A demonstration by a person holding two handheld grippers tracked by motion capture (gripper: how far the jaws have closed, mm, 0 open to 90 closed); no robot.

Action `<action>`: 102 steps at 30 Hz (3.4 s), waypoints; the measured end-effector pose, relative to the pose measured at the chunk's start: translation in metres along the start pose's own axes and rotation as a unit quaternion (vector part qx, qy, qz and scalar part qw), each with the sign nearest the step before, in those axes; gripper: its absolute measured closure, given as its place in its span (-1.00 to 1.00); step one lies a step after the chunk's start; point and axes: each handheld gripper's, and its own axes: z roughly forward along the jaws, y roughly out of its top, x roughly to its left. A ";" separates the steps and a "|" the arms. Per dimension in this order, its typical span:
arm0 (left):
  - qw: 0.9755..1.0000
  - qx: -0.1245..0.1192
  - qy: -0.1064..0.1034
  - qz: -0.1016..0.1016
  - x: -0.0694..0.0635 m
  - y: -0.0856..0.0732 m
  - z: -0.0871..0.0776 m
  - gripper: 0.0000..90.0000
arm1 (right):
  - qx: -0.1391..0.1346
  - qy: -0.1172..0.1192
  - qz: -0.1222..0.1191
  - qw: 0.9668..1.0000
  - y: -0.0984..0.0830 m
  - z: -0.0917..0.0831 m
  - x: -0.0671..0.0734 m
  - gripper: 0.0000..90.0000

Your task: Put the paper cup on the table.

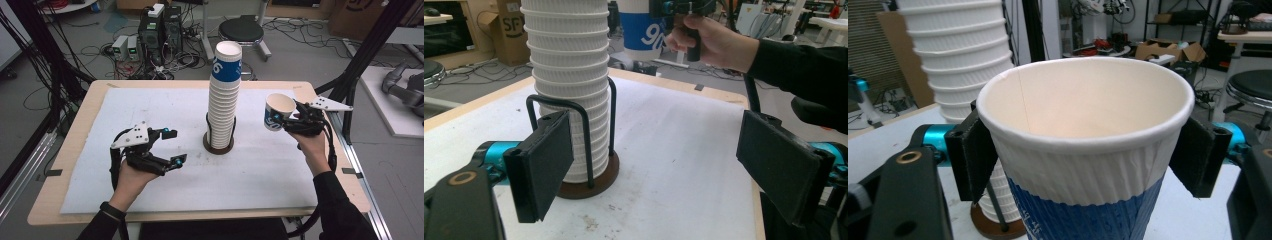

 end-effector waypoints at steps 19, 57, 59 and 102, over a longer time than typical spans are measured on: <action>1.000 0.003 0.000 0.000 0.000 -0.001 0.002 -0.66 | 0.010 -0.087 0.038 0.995 -0.031 0.015 -0.019 -0.48; 1.000 0.013 -0.004 0.006 0.000 -0.004 0.007 -0.66 | 0.071 -0.140 0.059 0.986 -0.067 0.060 -0.040 -0.49; 1.000 0.013 -0.003 0.004 -0.001 -0.004 0.007 -0.66 | 0.073 -0.145 0.052 0.985 -0.068 0.062 -0.040 -0.49; 1.000 0.013 -0.003 0.008 -0.002 -0.004 0.008 -0.66 | 0.149 -0.155 0.045 0.975 -0.070 0.060 -0.037 -0.59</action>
